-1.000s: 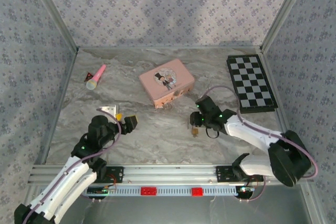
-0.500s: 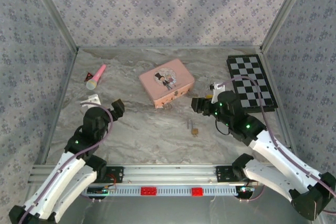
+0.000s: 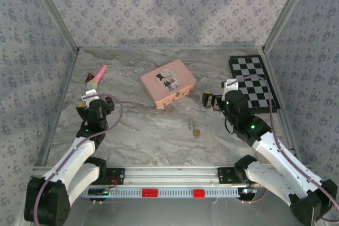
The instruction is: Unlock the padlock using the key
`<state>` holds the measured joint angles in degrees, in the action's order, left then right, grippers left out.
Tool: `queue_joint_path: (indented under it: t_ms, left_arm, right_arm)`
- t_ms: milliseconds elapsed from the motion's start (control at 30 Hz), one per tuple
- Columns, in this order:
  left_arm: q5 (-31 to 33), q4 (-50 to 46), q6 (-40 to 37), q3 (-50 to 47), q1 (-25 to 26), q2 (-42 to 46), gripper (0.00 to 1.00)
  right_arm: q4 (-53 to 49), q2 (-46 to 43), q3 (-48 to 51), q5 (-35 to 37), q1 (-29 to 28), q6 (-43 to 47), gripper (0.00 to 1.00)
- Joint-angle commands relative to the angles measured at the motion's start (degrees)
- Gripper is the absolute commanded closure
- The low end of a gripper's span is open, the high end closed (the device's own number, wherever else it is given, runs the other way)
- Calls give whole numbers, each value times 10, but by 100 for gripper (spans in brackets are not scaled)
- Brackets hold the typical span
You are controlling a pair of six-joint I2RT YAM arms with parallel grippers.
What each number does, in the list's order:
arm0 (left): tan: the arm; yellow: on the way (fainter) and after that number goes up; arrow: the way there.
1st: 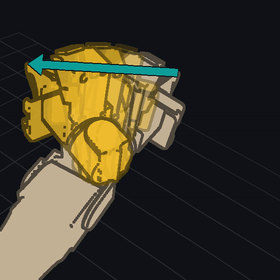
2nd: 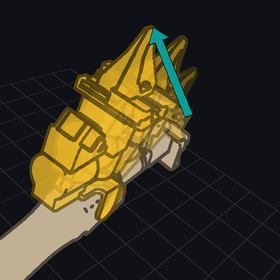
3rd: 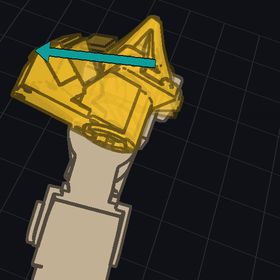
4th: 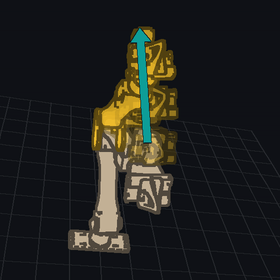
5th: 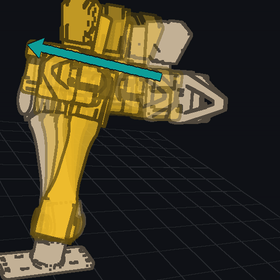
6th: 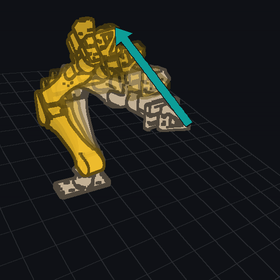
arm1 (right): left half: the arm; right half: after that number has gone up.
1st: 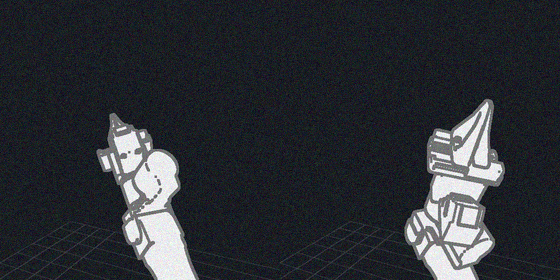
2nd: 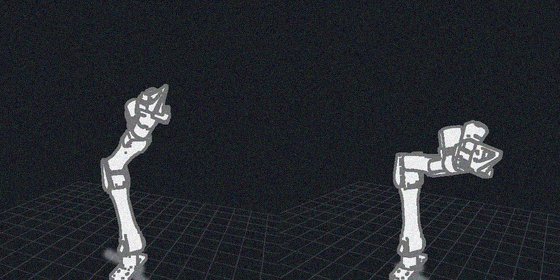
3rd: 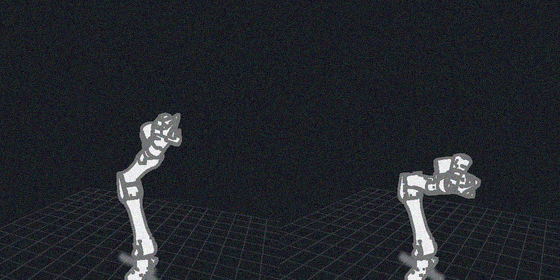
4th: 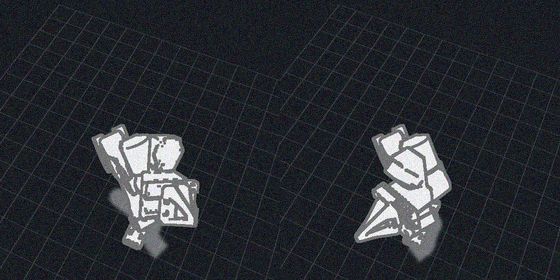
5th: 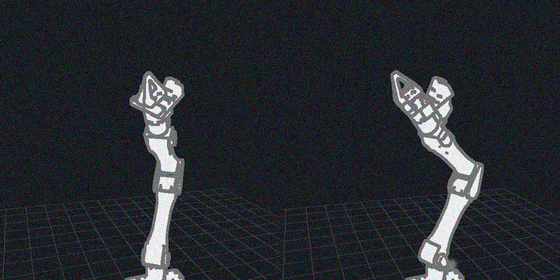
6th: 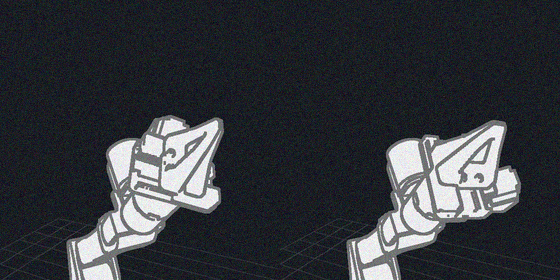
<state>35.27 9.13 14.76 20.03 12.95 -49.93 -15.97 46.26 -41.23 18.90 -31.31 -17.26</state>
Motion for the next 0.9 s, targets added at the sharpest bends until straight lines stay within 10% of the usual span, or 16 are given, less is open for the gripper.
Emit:
queue_joint_path:
  t_ms: [0,867]
  left_arm:
    - [25,91,-50,-7,-11,-30,0]
    - [-236,382,-186,-21,-71,-271,0]
  right_arm:
    - [12,-8,30,55,8,26,1]
    - [170,19,166,76,151,121,1]
